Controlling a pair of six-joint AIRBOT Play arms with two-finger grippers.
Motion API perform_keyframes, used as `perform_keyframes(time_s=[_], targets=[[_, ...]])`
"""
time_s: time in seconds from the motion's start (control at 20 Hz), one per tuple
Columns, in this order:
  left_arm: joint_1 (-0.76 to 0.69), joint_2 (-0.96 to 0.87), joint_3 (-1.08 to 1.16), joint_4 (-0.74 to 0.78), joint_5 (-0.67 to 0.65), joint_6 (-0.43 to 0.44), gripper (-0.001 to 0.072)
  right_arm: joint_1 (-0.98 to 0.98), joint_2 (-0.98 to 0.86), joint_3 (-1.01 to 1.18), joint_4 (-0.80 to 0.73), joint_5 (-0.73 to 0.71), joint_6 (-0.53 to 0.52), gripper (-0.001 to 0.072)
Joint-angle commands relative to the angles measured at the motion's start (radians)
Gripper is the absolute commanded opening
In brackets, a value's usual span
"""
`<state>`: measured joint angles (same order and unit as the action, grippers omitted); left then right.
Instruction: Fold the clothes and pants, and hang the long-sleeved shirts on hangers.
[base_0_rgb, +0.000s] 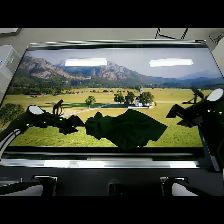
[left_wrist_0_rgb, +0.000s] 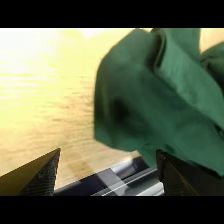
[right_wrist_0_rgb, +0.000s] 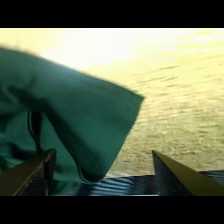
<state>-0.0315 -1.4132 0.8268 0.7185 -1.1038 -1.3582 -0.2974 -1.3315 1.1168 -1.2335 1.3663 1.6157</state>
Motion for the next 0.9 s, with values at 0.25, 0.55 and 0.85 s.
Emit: perform_keyframes(time_s=[0.25,0.55,0.85], targets=[[-0.12,-0.095,-0.013,-0.084,0.161,0.018,0.0491,-0.146,-0.033,-0.121,0.066,0.017,-0.068,0.071],[-0.128,-0.077,-0.009,-0.083,0.185,0.029,0.0023,-0.145,-0.121,-0.232,0.244,-0.066,-0.121,0.0707],[-0.128,-0.027,-0.009,-0.083,0.185,0.043,0.0023,-0.078,-0.196,-0.232,0.388,-0.198,-0.15,0.0681]])
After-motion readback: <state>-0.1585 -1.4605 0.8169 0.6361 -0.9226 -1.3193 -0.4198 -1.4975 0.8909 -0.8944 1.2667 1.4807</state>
